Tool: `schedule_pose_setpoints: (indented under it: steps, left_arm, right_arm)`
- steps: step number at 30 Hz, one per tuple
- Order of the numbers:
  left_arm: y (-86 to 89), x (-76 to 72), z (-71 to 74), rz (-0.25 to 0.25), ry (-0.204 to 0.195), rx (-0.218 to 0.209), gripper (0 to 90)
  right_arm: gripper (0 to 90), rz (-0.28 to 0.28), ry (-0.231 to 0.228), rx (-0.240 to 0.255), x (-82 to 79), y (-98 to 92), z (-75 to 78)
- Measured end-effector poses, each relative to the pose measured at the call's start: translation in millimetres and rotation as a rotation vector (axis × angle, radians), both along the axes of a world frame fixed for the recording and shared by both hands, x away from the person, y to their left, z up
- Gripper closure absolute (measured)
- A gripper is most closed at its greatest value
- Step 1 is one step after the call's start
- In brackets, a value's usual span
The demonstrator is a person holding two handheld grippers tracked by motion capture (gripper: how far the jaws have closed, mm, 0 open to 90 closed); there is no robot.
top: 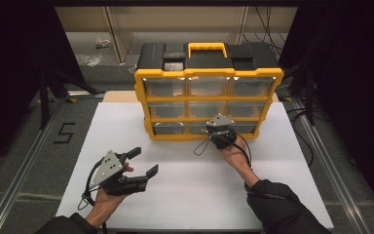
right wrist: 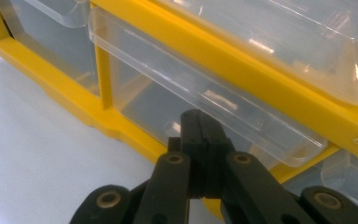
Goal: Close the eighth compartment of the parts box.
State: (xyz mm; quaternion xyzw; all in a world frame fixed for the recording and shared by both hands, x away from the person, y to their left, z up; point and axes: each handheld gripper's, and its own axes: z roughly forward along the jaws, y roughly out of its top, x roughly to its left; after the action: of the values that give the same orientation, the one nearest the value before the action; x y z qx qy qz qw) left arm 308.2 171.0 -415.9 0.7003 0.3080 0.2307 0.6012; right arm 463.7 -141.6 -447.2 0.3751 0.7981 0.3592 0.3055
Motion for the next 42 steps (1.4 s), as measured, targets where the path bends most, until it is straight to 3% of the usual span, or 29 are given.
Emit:
schedule_pose_setpoints:
  steps: [19, 26, 36, 42]
  left_arm:
    - [0.3, -0.3, 0.5, 0.0, -0.002, 0.002, 19.0]
    - [0.2, -0.5, 0.5, 0.0, -0.003, 0.002, 19.0]
    - [0.0, -0.4, 0.4, -0.001, -0.001, 0.003, 19.0]
    - [-0.1, -0.4, 0.4, -0.002, 0.001, 0.002, 19.0]
  right_arm:
    - [90.0, 0.02, 0.035, 0.011, -6.6, -0.5, 2.2]
    - [89.0, 0.027, 0.039, 0.055, -12.7, -2.6, 8.9]
    - [70.9, 0.069, 0.057, 0.129, -21.7, -5.3, 21.3]
    - [47.3, 0.099, 0.058, 0.164, -27.5, -4.7, 29.5]
